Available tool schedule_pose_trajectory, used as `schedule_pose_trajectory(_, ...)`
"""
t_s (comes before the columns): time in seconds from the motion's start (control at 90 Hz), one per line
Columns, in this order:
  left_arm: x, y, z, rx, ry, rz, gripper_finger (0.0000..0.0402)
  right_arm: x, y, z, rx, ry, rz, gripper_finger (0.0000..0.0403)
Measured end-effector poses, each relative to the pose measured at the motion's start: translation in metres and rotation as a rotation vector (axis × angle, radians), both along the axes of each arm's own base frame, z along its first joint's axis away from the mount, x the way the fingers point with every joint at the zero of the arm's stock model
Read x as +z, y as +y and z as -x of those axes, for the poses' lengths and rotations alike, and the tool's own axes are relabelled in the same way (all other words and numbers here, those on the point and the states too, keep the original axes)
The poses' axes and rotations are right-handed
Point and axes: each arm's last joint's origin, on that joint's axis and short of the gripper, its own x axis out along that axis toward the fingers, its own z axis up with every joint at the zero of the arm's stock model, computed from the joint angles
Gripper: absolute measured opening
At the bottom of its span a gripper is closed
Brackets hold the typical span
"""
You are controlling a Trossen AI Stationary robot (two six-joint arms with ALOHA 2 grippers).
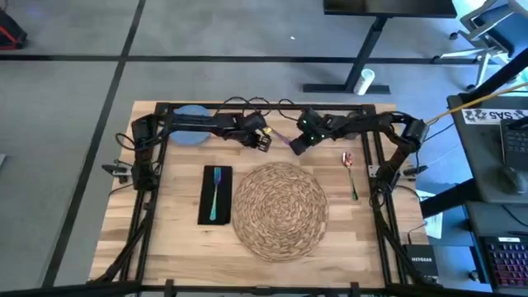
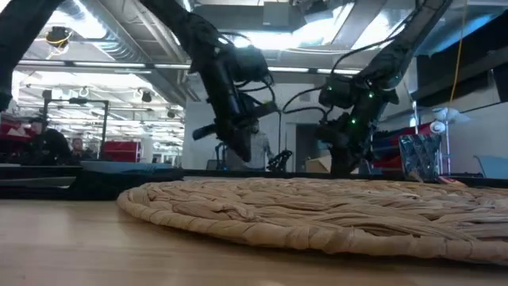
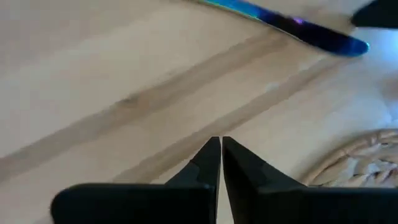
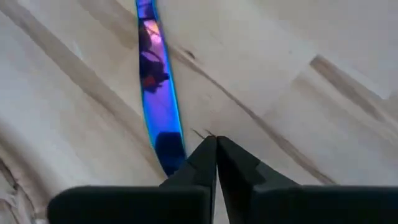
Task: Set table place
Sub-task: Put the blue table knife on top of the brown placemat
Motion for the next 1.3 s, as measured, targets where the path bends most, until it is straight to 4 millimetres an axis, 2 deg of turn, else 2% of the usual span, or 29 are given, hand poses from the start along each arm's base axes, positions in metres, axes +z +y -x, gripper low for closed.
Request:
schedule_pose_trajectory(0.233, -0.004, 0.014, 0.028, -0.018, -0.022, -0.020, 0.0000, 0.000, 0.022, -0.016, -0.004, -0.063, -0.026, 0.0000)
schedule_pose_trajectory(0.344, -0.006, 0.018, 0.030, -0.052, -0.076, 0.004, 0.0000, 0.000, 0.033, -0.023, -0.002, -0.113, -0.085, 0.0000)
schedule_pose_trajectory(0.511, -0.009, 0.013, 0.025, -0.121, -0.138, 0.010, 0.0000, 0.001, 0.042, -0.029, -0.017, -0.140, -0.123, 0.0000)
schedule_pose_trajectory(0.711, -0.021, 0.004, 0.027, -0.142, -0.145, 0.025, 0.0000, 0.001, 0.043, -0.030, -0.047, -0.145, -0.120, 0.0000)
schedule_pose_trajectory(0.922, -0.056, -0.004, 0.052, -0.078, -0.069, 0.083, 0.0000, 0.002, 0.042, -0.031, -0.053, -0.156, -0.111, 0.0000)
schedule_pose_trajectory(1.033, -0.065, -0.005, 0.060, -0.027, -0.071, 0.084, 0.0000, 0.002, 0.042, -0.031, -0.055, -0.158, -0.112, 0.0000)
schedule_pose_trajectory(1.133, -0.067, -0.004, 0.061, -0.016, -0.104, 0.078, 0.0000, 0.002, 0.042, -0.031, -0.058, -0.160, -0.120, 0.0000)
schedule_pose_trajectory(1.3, -0.056, -0.010, 0.055, -0.035, -0.192, 0.081, 0.0000, 0.002, 0.042, -0.031, -0.055, -0.162, -0.125, 0.0000)
